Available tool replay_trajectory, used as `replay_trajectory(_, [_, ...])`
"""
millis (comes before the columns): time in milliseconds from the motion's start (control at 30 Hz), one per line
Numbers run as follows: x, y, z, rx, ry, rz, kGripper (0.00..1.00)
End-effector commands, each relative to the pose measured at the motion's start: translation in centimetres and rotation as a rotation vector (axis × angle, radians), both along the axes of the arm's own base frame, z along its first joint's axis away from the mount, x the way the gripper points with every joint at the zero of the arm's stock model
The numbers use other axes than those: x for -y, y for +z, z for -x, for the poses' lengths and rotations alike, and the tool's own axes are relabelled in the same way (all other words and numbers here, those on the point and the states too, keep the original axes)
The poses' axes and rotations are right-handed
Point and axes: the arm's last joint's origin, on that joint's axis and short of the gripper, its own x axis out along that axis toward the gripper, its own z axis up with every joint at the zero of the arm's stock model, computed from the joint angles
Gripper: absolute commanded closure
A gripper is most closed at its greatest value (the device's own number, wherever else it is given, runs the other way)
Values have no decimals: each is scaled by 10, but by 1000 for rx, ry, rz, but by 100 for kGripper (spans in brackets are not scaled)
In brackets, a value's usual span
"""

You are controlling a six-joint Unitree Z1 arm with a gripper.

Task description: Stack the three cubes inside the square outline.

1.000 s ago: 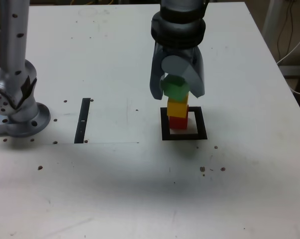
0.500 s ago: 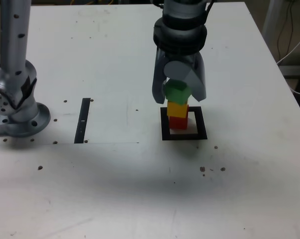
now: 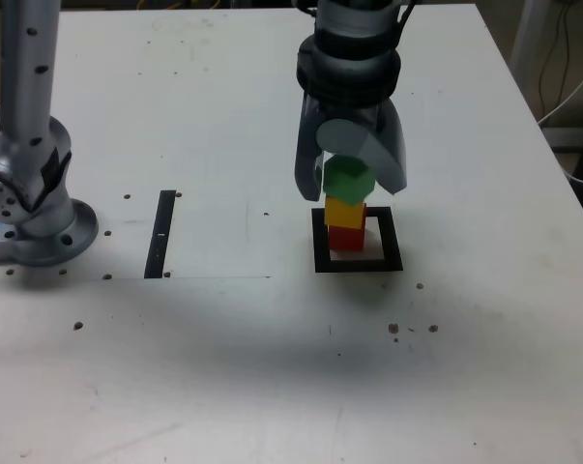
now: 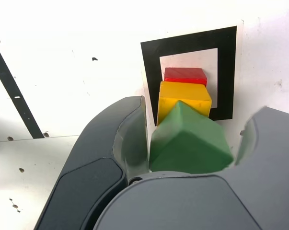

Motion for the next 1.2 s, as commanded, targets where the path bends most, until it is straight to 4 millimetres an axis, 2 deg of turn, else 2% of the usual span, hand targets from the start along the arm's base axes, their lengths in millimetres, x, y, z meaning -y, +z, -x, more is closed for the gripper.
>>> replay_trajectory(0, [-1,0,0,0,2,-3,1])
replay_trajectory(300, [-2,4,5,-3,6,-6,1])
replay_trajectory(500, [-4,19,19,-2,7,-17,1])
replay_trajectory(633, [-7,39,39,4,5,-18,1])
replay_trajectory(800, [-13,58,74,1,-10,-16,1])
replay_trajectory(1000, [-21,60,110,-28,-12,3,1])
replay_trajectory(1167, [-23,47,139,-86,5,39,1])
